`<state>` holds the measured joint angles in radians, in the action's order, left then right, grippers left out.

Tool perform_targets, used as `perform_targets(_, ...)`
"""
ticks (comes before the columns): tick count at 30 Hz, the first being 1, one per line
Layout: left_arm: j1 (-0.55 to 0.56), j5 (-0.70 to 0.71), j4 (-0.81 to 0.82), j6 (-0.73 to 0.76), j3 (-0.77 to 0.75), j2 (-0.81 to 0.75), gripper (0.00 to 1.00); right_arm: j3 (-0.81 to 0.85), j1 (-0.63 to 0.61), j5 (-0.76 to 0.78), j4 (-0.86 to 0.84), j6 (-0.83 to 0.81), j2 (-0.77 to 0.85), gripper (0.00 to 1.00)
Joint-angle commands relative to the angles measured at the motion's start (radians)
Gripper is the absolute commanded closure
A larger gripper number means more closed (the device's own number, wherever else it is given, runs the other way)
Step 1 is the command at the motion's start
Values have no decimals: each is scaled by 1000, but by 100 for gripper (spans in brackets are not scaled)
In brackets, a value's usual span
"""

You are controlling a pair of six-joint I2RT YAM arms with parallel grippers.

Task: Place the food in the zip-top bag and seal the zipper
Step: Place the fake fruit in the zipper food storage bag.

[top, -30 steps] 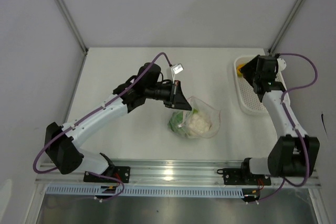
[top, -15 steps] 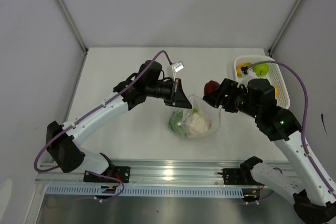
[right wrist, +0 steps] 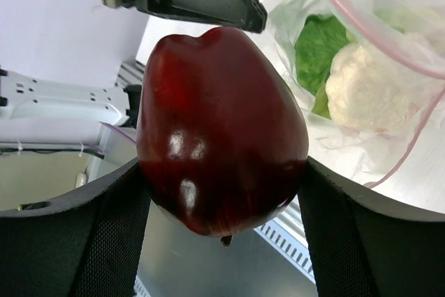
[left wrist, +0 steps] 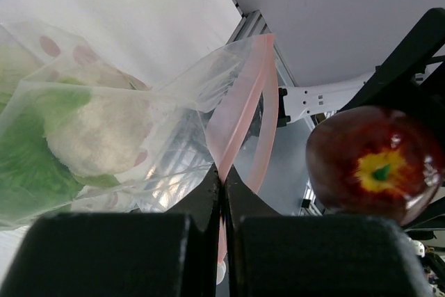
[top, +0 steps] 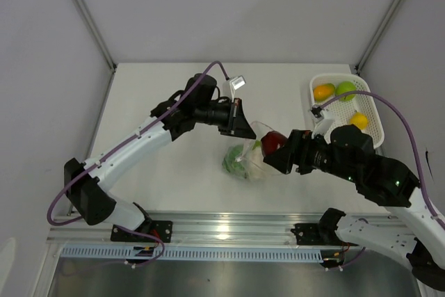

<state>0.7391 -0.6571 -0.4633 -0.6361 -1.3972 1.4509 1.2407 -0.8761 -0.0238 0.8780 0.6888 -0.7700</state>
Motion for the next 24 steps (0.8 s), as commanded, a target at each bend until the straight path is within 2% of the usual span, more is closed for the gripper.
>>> perform_targets(1,-4,8,0,6,-49,-7,99,-18,-17,1,30,8,-35,96)
perform_targets(4,-6,4,0,3,-43,-14,99,-29,-32,66,32,20,-71,93)
perform_targets(6,-6,4,-1,3,-40,-21,99,-20,-34,131,55,20,-95,87)
perform_targets(9,-6,16,-11,9,-39,-35,99,6,-34,182,90,6,-133,85)
perform_targets(15,0,17,-6,4,-26,-53,100,35,-34,211,115,-21,-227,82)
perform_targets(21,8,24,-3,-2,-23,-61,99,69,-31,266,164,-18,-308,67)
perform_targets(22,9,24,-3,-2,-22,-63,99,69,-32,280,173,-20,-313,59)
perform_targets(24,13,27,-5,-4,-23,-66,99,78,-27,315,180,-20,-316,52)
